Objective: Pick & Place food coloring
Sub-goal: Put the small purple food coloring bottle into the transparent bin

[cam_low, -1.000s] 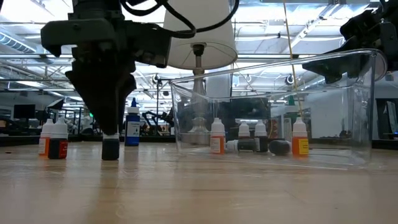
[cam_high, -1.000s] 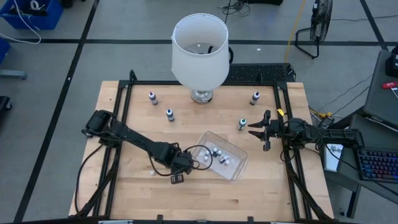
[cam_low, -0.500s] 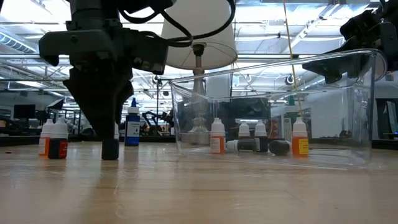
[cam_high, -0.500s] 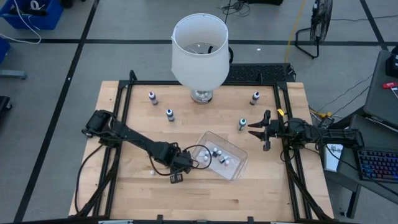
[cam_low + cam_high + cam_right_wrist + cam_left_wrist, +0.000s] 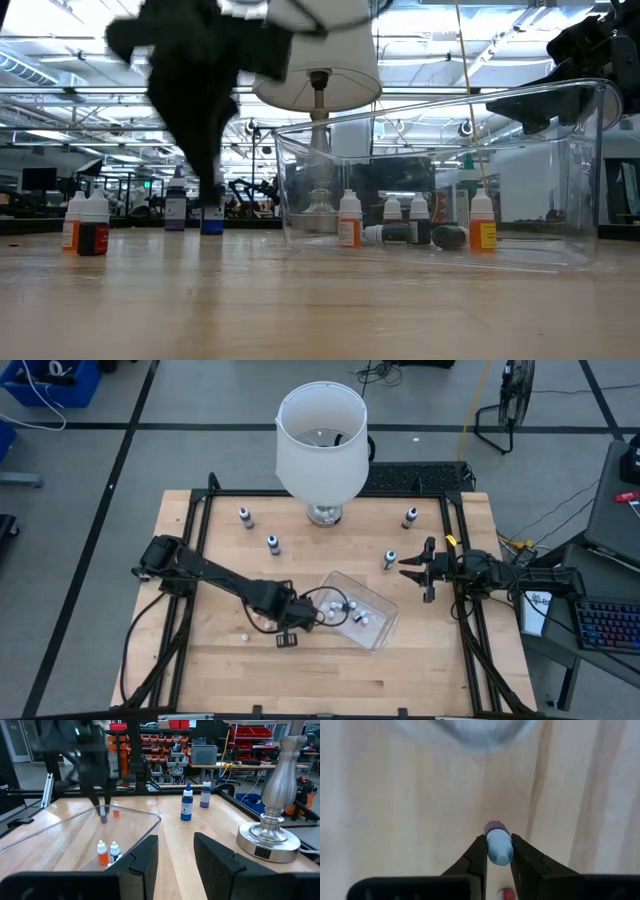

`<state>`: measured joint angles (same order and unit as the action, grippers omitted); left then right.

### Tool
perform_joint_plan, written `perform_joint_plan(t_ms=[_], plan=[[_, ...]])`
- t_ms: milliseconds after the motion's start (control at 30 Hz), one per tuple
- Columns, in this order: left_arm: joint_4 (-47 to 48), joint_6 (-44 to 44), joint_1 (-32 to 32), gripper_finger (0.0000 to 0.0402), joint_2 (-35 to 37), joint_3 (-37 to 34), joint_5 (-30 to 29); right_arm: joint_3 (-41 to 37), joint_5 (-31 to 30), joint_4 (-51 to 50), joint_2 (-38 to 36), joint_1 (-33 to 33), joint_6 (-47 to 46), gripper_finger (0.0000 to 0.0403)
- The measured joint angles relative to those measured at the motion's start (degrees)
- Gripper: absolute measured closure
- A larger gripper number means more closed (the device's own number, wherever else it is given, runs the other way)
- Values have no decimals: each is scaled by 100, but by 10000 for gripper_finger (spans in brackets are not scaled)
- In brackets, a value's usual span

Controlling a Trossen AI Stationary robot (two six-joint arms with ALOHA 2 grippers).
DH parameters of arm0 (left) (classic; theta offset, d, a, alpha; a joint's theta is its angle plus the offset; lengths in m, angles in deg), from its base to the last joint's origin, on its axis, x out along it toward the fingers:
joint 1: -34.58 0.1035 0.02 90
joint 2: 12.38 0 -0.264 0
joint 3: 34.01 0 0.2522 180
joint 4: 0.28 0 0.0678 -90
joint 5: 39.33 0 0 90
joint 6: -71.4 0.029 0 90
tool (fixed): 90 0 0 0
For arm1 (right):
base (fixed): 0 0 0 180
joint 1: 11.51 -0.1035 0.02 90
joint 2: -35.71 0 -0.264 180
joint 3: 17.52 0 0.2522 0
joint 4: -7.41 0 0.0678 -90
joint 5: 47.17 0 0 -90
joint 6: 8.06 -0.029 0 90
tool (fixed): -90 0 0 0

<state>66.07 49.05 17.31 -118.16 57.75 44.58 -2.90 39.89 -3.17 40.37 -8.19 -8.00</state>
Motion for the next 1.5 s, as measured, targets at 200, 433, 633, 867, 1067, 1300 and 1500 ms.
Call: perform_joint_plan(t_ms=[200, 433, 633, 867, 1067, 1300, 1500], plan=[[1133, 895, 347, 343, 0, 1843, -499, 0, 0, -2, 0, 0, 0, 289], [1022, 2067, 966, 343, 18, 2692, -597, 1, 2, 0, 0, 1, 0, 289], [-15, 2692, 1259, 343, -5, 2181, 121, 1, 2, 0, 0, -1, 0, 289], [-478, 2939, 1281, 343, -2, 1772, 461, 1, 0, 0, 0, 0, 0, 289], [-775, 2731, 1313, 343, -2, 1316, 627, 0, 2, 0, 0, 1, 0, 289], [-1365, 2606, 1303, 343, -2, 741, 729, 1, 1, -1, 0, 0, 0, 289], [-1592, 2391, 1322, 343, -2, 559, 611, 0, 1, 0, 0, 1, -1, 289]])
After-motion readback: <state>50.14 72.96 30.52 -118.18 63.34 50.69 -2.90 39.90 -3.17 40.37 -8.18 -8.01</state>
